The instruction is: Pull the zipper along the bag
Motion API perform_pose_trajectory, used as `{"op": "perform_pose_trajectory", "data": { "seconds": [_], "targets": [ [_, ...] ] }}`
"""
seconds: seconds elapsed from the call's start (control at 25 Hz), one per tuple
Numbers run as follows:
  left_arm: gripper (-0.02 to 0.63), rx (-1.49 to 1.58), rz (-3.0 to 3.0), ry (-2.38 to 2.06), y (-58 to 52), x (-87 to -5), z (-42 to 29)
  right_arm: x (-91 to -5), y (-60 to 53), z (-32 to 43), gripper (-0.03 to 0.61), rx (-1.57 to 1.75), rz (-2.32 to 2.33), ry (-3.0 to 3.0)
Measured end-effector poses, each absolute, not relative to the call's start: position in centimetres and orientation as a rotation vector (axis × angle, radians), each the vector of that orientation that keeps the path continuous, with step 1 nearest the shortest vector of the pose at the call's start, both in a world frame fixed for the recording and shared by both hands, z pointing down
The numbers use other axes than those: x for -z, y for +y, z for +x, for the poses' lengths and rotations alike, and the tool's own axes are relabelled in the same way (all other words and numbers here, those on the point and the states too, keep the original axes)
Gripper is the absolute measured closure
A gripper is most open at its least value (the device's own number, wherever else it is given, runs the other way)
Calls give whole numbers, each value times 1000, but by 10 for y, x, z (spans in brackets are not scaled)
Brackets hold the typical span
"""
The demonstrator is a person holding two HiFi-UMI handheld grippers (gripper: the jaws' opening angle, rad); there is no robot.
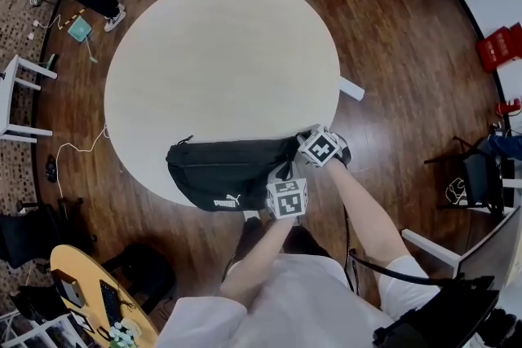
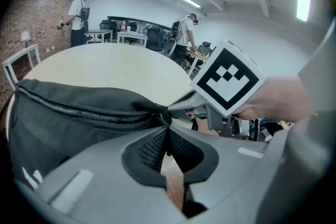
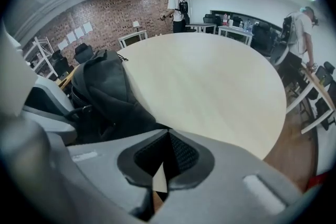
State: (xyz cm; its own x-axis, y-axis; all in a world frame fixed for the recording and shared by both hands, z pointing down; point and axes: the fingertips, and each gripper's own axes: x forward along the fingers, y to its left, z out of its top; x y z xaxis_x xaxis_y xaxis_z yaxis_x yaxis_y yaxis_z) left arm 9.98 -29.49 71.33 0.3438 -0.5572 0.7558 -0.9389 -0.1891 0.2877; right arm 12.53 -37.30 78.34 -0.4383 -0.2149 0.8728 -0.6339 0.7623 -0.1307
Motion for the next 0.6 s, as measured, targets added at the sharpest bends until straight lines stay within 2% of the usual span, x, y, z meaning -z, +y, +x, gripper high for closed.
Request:
{"op": "perform_pose_trajectory", "data": {
  "seconds": [0.28, 0.6],
  "targets": [
    [592, -490, 1904, -1165, -288, -679, 57, -788, -371, 131, 589, -515, 765, -1945],
    [592, -424, 1934, -1211, -305, -650, -61, -784, -381, 135, 589, -536, 987, -1913]
  ]
}}
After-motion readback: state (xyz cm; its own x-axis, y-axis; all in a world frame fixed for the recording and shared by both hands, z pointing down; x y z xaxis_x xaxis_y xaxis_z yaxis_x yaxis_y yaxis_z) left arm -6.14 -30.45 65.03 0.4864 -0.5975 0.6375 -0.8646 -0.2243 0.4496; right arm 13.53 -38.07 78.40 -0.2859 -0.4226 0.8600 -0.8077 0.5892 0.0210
